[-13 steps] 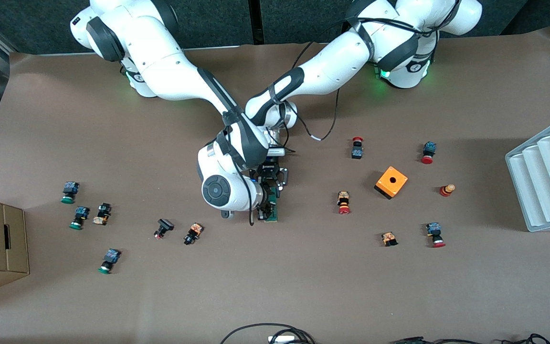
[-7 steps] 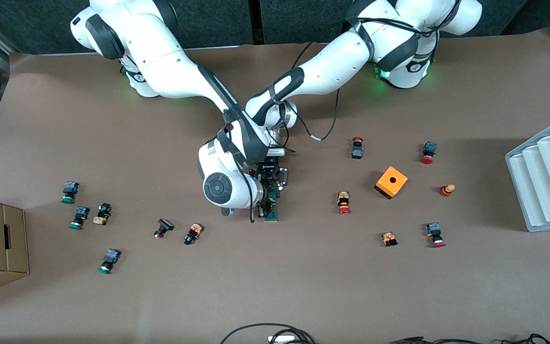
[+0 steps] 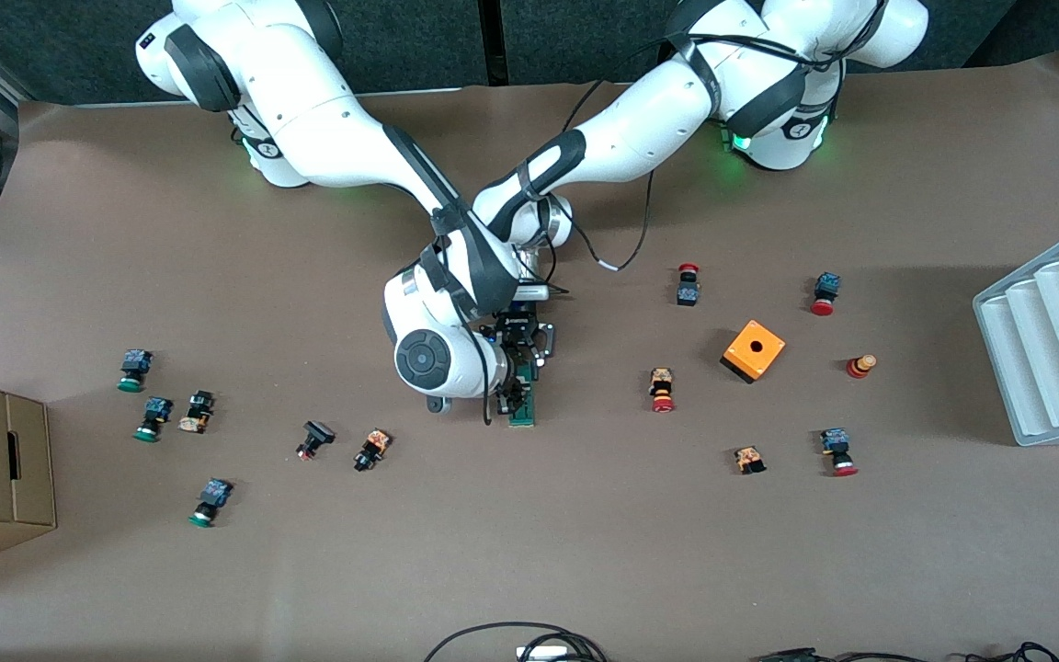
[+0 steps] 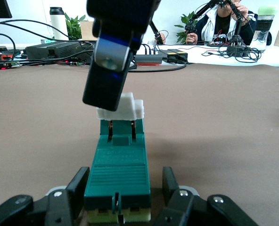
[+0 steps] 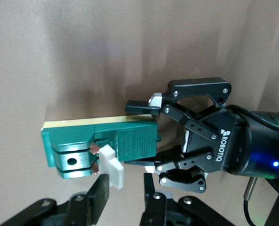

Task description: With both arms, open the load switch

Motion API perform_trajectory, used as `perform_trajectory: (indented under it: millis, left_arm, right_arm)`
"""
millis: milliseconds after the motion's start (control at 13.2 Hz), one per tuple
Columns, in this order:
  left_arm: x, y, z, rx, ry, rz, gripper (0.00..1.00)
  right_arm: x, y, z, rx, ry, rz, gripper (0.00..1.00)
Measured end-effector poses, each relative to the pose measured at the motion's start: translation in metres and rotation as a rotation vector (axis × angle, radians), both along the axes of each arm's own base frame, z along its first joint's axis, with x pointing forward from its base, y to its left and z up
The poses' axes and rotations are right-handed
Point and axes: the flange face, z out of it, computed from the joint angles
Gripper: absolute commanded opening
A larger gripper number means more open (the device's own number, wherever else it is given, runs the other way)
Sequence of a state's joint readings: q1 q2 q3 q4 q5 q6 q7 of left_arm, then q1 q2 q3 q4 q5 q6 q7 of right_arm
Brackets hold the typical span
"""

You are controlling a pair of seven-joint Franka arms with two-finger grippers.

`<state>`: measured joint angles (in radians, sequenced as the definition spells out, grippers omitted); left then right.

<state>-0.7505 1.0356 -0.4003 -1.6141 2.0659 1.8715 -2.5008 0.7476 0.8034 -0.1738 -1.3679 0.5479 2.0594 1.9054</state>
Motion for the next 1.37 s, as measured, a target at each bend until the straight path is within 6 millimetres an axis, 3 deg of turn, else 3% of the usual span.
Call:
perform_trajectory:
  millis: [1368]
  left_arm:
    - [0.000,0.000,0.000,0.000,0.000,0.000,0.70]
  right_arm:
    - [-0.017,0.004,-0.024,-0.040,-0.021,0.030,0.39]
